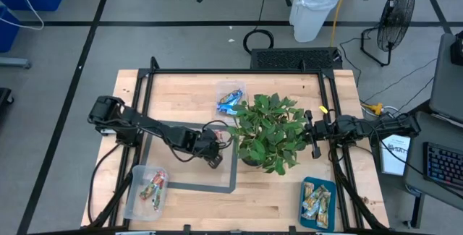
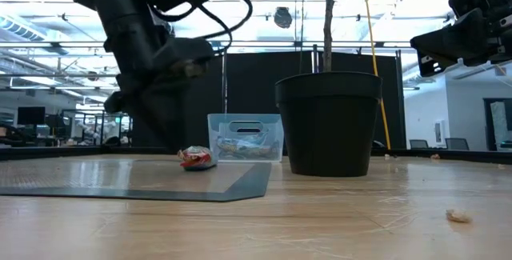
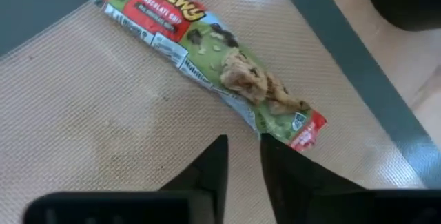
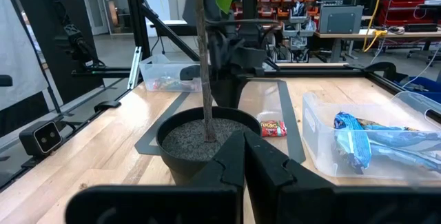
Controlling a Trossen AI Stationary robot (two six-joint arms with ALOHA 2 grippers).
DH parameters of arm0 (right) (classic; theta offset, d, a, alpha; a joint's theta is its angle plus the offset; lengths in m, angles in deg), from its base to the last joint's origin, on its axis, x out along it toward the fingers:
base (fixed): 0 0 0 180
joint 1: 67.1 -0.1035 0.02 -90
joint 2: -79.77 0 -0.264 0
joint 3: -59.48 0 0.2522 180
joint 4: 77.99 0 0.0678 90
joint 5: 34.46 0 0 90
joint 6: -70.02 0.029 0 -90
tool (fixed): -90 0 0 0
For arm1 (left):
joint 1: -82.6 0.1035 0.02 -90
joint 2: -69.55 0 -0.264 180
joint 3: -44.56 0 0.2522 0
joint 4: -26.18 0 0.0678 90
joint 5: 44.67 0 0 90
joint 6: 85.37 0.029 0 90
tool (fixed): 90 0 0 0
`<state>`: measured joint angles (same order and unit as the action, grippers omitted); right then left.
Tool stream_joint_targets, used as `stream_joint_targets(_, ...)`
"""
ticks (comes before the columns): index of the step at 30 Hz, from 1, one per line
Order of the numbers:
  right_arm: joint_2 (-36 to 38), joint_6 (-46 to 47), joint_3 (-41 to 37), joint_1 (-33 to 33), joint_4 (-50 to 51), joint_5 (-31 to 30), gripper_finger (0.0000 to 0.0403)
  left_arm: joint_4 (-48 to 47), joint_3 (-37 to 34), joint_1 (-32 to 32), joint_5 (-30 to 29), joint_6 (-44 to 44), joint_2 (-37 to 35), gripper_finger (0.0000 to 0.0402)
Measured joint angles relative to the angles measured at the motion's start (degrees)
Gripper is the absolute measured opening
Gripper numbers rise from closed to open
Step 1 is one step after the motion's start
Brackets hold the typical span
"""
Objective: Pick and place Granola Bars by type
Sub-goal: Put the red granola bar into the bottom transparent bin
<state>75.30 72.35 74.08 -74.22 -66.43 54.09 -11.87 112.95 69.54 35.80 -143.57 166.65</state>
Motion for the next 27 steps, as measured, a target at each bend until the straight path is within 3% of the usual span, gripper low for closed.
stream_joint_targets(6,-0.02,-0.02,-0.02,0.00,0.00,0.00,0.0000,1.13,0.00,1.92,0.12,-2.24,2.06,0.0148)
stream_joint_targets(12,-0.02,-0.01,0.00,0.01,0.00,0.00,0.0000,2.14,0.00,2.49,0.35,-2.12,2.31,0.0185)
stream_joint_targets(27,-0.02,-0.02,0.00,0.02,0.00,0.00,0.0000,10.26,0.02,2.53,3.12,1.14,2.31,0.0193)
